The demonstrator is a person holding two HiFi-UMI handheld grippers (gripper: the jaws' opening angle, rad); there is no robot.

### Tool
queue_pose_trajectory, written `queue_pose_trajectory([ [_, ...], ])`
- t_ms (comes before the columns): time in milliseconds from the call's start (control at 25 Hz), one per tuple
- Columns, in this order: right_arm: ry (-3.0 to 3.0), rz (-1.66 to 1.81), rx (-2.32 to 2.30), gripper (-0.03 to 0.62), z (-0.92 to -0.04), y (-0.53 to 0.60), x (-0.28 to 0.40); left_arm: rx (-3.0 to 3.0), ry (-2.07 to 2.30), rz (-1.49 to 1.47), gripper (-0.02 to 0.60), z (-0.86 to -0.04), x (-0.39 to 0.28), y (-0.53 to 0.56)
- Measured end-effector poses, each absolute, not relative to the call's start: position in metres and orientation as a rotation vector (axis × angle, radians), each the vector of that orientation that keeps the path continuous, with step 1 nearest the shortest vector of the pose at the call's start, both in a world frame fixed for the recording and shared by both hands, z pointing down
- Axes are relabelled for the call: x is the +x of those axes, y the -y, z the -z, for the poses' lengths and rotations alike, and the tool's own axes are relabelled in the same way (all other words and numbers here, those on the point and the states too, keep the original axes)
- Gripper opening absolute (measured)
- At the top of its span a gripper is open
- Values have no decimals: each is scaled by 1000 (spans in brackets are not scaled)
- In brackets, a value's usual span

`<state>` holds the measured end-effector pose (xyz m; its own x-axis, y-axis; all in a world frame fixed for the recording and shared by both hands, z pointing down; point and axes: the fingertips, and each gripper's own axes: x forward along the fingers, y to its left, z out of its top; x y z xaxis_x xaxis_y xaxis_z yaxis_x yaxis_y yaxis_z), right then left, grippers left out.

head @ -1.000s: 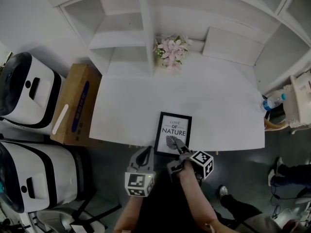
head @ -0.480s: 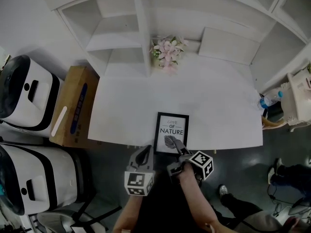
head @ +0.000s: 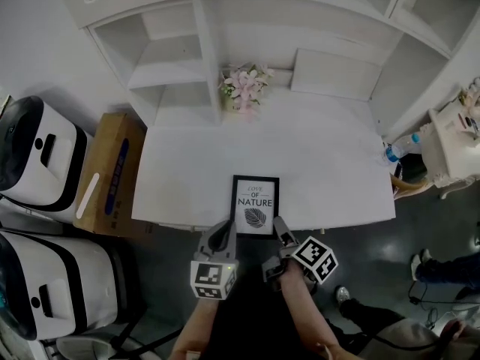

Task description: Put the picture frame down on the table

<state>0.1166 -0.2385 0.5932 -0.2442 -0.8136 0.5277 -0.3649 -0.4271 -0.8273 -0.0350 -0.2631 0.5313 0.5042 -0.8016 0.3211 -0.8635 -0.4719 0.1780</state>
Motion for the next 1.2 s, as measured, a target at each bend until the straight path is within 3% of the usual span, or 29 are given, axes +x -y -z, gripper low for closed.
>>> queue_pose_trajectory([
  [360, -1885, 1195, -1826, 414, -511, 252, 134, 2545, 1372, -196, 9, -488, -20, 264],
  [440, -1969, 1056, -1892, 352, -492, 251, 137, 2563, 1373, -175, 9, -478, -19, 264],
  [720, -2089, 592, -2098, 10, -437, 243, 151, 2613, 1383, -115, 9, -450, -16, 265],
  [1200, -2140, 336, -2139, 3, -402, 236, 161, 2678, 1377, -70, 9, -428, -17, 265],
])
